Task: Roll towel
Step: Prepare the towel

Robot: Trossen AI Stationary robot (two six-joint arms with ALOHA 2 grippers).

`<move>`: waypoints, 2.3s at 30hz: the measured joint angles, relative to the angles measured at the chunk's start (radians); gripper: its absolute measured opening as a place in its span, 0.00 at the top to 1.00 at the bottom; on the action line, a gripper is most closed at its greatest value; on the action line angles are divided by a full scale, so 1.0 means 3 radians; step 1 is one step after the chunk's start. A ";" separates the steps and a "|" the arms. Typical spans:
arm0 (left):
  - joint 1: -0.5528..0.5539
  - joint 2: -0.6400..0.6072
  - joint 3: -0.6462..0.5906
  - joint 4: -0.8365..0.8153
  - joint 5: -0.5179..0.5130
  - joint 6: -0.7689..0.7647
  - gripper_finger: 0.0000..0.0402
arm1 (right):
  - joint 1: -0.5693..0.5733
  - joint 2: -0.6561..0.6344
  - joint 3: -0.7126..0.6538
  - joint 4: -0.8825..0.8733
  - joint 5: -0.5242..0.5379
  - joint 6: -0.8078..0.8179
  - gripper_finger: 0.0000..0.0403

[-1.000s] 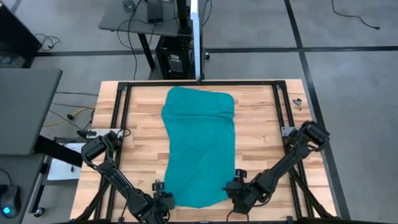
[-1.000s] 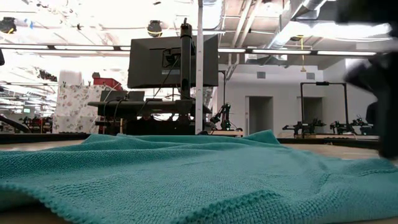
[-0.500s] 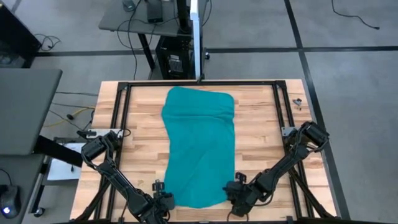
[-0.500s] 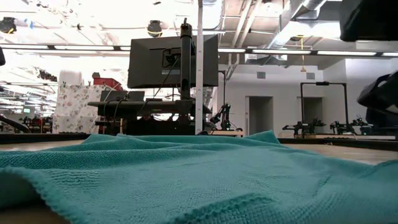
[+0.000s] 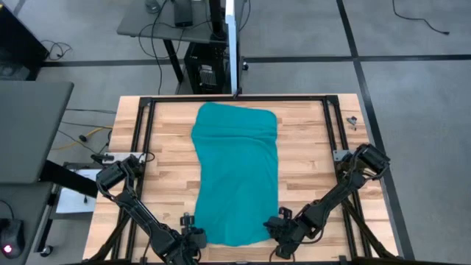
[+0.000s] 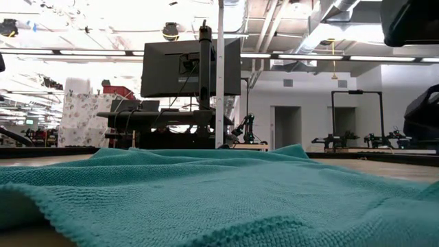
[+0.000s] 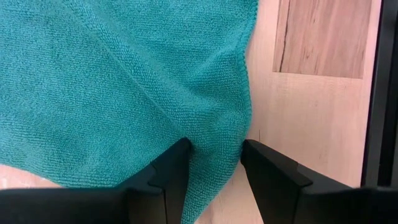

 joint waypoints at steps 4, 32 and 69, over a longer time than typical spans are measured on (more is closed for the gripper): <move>-0.0008 -0.0108 -0.0005 -0.0005 0.0035 -0.0122 0.66 | 0.0172 0.0000 0.0000 0.0038 -0.0002 0.0157 1.00; 0.0508 -0.0815 -0.0018 -0.0043 0.0943 0.0168 0.97 | 0.0438 -0.0003 0.0004 0.0154 0.0191 0.0338 1.00; -0.0221 -0.0734 -0.0372 -0.0290 0.0131 -0.1807 0.64 | 0.0384 0.0003 0.0004 0.0229 0.0183 0.0101 1.00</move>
